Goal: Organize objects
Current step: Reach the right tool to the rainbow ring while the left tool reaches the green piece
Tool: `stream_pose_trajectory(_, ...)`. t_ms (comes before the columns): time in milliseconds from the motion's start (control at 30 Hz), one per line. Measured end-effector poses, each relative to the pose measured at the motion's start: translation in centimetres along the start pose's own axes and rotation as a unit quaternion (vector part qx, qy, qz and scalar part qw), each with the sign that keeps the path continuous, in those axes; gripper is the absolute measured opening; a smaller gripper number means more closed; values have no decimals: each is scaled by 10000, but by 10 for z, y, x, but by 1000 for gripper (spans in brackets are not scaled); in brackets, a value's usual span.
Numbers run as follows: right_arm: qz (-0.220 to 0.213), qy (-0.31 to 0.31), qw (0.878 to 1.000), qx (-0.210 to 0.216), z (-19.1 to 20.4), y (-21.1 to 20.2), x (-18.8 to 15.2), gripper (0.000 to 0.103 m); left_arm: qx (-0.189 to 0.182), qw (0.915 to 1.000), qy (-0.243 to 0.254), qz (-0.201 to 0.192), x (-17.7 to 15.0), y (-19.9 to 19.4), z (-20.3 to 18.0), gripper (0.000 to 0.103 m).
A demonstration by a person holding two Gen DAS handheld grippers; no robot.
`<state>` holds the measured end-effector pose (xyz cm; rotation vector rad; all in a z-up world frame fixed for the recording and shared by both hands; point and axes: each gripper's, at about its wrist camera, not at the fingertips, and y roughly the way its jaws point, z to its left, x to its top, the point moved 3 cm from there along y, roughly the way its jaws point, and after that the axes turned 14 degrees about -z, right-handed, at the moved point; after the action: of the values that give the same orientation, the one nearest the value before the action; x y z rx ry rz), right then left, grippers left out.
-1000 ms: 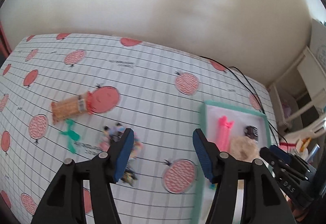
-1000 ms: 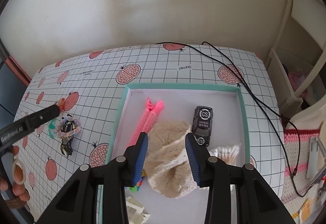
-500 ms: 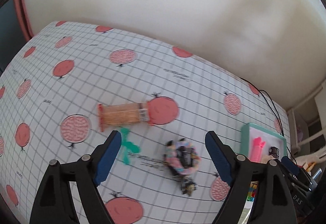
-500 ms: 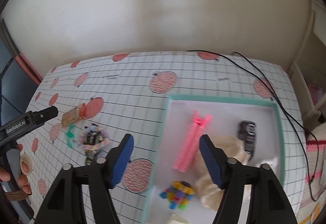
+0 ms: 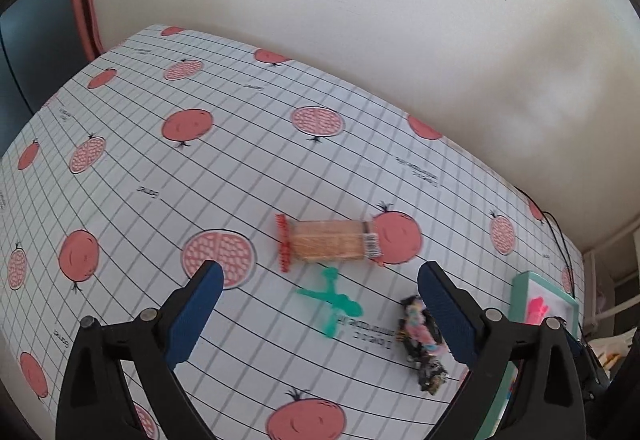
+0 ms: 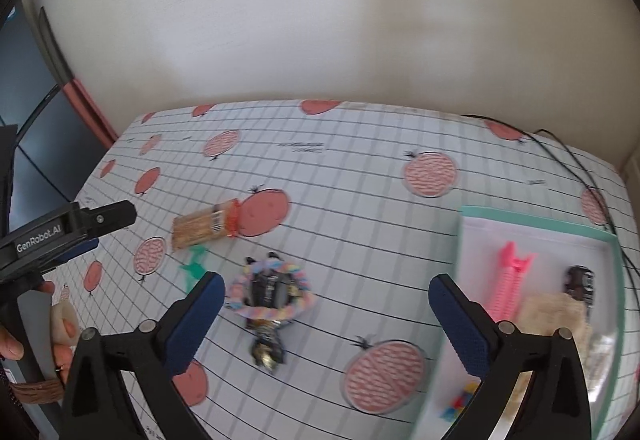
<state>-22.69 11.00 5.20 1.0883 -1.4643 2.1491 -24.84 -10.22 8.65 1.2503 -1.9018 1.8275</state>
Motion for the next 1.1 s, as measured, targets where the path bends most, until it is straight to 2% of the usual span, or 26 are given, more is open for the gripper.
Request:
stream_pose_trajectory(133, 65, -82, 9999, 91, 8, 14, -8, 103, 1, 9999, -77, 120, -5, 12, 7, 98)
stream_pose_trajectory(467, 221, -296, 9993, -50, 12, 40, -18, 103, 8, 9982, -71, 591, -26, 48, 3, 98)
stream_pose_trajectory(667, 424, -171, 9987, 241, 13, 56, -24, 103, 9, 9968, -141, 783, -37, 67, 3, 98)
stream_pose_trajectory(800, 540, -107, 9981, 280, 13, 70, -31, 103, 27, 9954, -243, 922, -42, 76, 7, 98)
stream_pose_trajectory(933, 649, 126, 9968, 442, 11, 78, -37, 103, 84, 9952, -260, 939, -44, 78, 8, 98)
stream_pose_trajectory(1100, 665, 57, 9966, 481, 16, 81, -39, 103, 56, 9950, -210, 977, -48, 79, 4, 97)
